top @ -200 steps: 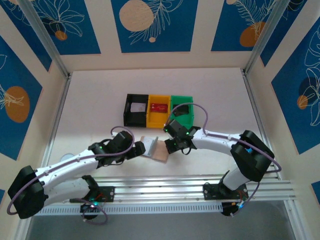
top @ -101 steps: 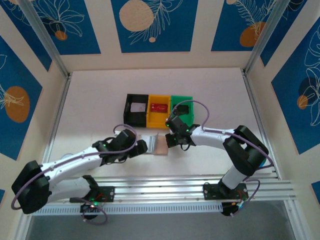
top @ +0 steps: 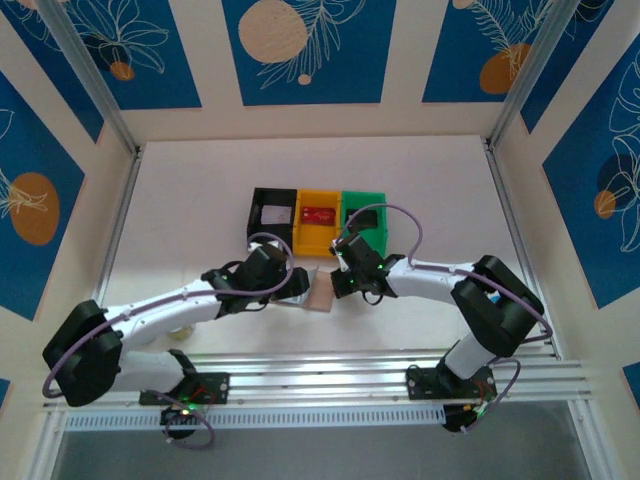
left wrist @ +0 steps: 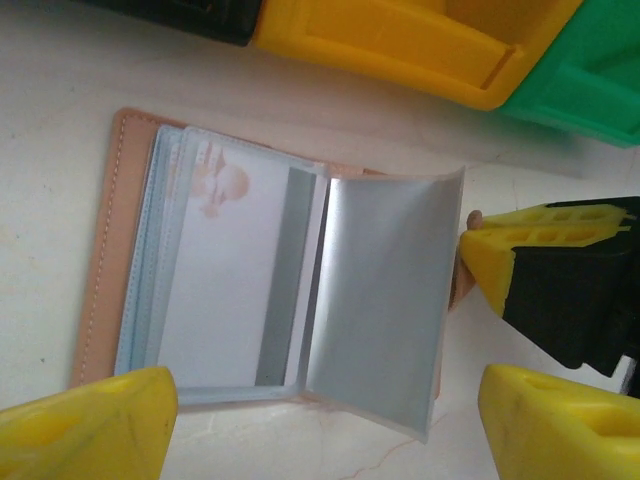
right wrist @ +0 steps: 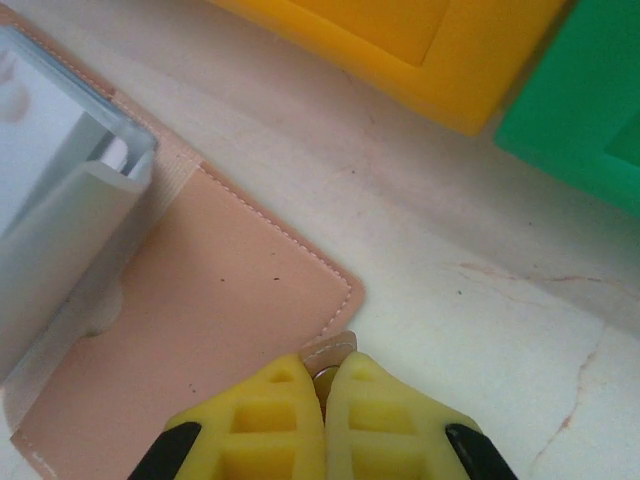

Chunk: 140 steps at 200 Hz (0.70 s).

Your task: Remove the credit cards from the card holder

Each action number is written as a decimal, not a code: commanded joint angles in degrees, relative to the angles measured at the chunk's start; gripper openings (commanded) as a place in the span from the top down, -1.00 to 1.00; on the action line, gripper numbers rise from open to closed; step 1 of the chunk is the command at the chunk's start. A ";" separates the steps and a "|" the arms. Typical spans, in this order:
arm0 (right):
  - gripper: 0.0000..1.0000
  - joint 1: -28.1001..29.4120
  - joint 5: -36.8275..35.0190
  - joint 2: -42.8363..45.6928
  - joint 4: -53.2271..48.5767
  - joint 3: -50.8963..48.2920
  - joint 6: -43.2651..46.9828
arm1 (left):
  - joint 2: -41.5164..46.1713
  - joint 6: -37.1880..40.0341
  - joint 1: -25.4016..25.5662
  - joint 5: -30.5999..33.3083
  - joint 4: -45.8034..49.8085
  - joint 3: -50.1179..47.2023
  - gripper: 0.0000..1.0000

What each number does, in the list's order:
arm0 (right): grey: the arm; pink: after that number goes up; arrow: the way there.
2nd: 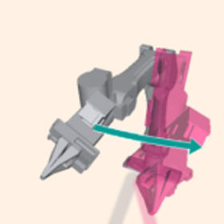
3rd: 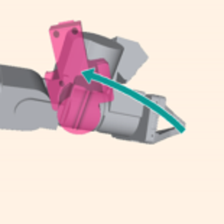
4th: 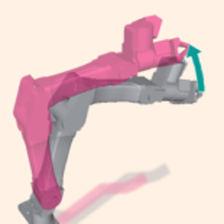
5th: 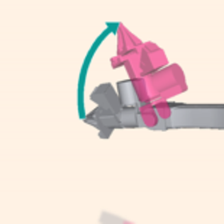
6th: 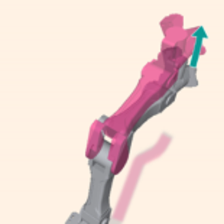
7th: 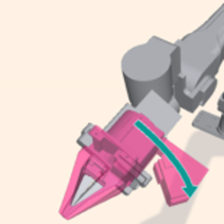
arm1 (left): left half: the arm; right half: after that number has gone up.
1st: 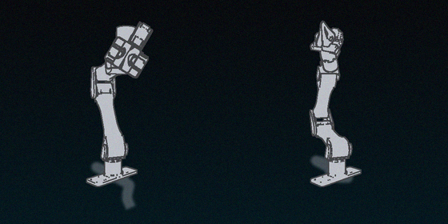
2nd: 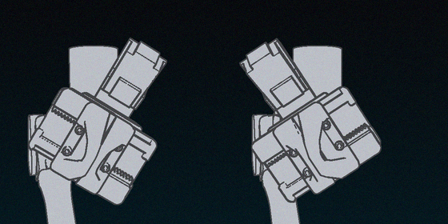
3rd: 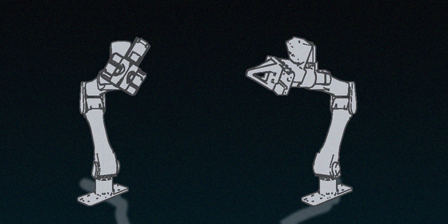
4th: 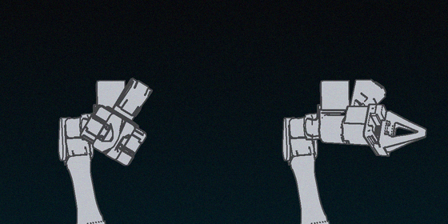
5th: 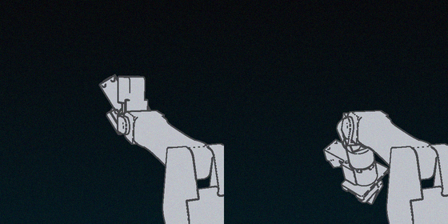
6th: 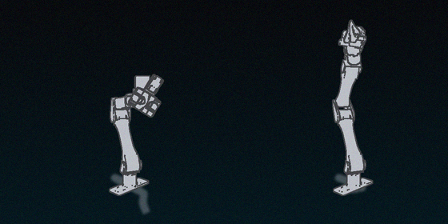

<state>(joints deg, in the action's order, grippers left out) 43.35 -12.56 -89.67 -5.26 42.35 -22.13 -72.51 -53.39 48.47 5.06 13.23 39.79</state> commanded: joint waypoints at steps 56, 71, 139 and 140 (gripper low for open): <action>1.00 0.06 2.26 2.28 0.76 -0.42 1.06 | -6.41 -3.44 -1.71 -6.30 -10.38 -1.00 -0.46; 1.00 0.06 2.72 2.89 1.16 -0.86 0.69 | -7.82 -5.50 -1.63 -8.46 -14.07 -1.66 -0.46; 0.59 -0.28 3.33 6.44 2.29 -2.54 -0.01 | -11.92 -10.57 -0.42 -10.60 -20.16 -2.26 -0.48; 0.58 -0.37 3.33 6.57 2.33 -2.62 -0.01 | -11.98 -10.58 -0.36 -10.60 -20.17 -2.26 -0.48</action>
<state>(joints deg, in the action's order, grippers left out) 43.35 -10.48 -86.02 -3.90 41.36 -21.87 -83.24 -61.63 47.51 -4.25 -4.01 37.98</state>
